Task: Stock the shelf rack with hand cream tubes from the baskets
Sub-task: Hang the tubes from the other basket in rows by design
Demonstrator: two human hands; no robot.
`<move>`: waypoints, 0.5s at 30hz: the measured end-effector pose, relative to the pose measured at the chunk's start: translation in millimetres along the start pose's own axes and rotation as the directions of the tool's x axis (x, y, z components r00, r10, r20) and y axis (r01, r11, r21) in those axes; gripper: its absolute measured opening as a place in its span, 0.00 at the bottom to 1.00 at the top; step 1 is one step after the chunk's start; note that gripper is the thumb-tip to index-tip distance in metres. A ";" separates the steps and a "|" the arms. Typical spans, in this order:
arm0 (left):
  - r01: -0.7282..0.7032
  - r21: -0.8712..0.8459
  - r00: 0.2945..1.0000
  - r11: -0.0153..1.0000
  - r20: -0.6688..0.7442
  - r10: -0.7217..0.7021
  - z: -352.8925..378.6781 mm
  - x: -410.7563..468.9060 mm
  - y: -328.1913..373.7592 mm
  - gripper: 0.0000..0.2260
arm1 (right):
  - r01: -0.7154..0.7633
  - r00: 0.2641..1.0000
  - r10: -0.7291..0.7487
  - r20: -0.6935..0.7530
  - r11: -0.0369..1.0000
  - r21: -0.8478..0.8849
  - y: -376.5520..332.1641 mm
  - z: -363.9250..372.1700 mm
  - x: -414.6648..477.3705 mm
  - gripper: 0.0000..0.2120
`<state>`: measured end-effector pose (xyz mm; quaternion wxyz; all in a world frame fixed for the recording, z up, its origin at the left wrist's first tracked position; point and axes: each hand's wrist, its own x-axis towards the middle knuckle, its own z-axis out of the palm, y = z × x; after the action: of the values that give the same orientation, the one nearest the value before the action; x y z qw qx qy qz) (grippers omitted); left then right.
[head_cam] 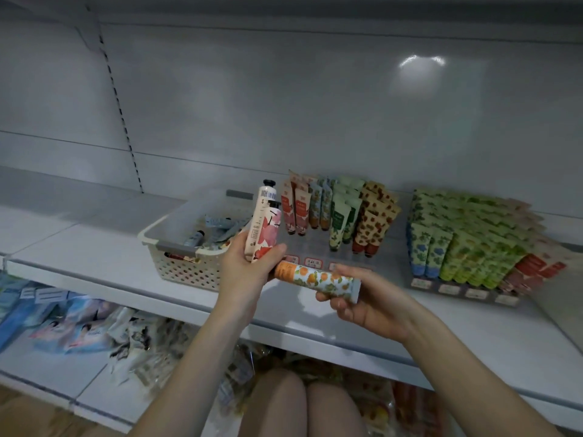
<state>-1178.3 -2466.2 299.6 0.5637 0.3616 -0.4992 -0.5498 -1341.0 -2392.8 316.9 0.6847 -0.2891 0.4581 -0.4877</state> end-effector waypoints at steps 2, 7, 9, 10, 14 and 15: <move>-0.027 -0.008 0.999 1.000 -0.022 0.027 3.2 -0.8 -6.8 0.10 | 0.094 0.995 -0.089 -0.052 0.990 0.105 -0.9 -7.7 1.4 0.15; -0.155 0.029 0.977 0.988 -0.145 0.157 48.5 -8.4 -41.4 0.11 | 0.249 0.956 -0.261 -0.136 0.964 -0.097 9.5 -5.3 24.3 0.06; -0.168 0.055 0.957 0.984 -0.232 0.176 66.3 -13.2 -65.6 0.15 | 0.265 0.919 -0.334 -0.209 0.917 -0.299 22.6 -7.2 40.7 0.08; -0.159 0.061 0.951 0.985 -0.257 0.170 72.0 -12.7 -75.3 0.16 | 0.266 0.893 -0.384 -0.234 0.871 -0.413 26.9 -10.6 49.9 0.08; -0.144 0.062 0.953 0.988 -0.259 0.155 67.7 -4.9 -82.9 0.16 | 0.283 0.842 -0.459 -0.283 0.822 -0.494 32.7 -27.8 60.9 0.04; -0.172 0.078 0.955 0.982 -0.232 0.186 61.8 -1.4 -77.5 0.14 | 0.286 0.836 -0.461 -0.296 0.828 -0.482 29.9 -30.3 59.4 0.03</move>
<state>-1257.6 -2466.5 240.0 0.6564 0.3942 -0.4741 -0.4347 -1350.3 -2436.0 258.7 0.3861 -0.4086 0.6146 -0.5534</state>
